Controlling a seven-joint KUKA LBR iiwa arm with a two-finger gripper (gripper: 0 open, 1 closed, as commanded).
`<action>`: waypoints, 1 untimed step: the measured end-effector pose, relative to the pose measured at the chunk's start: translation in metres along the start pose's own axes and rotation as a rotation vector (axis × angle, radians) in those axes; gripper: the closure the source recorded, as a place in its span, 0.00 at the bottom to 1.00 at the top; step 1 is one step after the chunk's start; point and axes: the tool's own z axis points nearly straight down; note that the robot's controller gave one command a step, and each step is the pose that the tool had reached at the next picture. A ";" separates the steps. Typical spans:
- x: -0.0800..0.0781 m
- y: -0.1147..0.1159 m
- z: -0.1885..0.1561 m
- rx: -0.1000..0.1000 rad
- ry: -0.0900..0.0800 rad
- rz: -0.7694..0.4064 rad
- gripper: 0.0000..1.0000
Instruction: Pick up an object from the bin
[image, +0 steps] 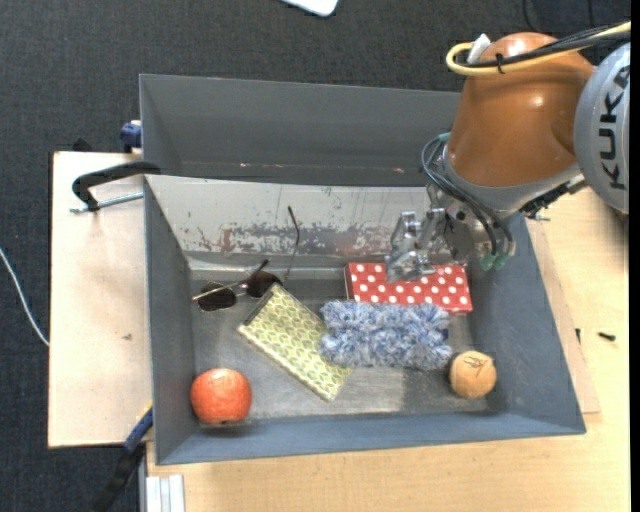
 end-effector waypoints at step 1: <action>0.022 0.014 0.096 -0.001 0.004 0.229 0.00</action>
Offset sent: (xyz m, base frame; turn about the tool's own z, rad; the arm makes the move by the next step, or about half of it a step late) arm 0.0000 0.0000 0.0000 0.0000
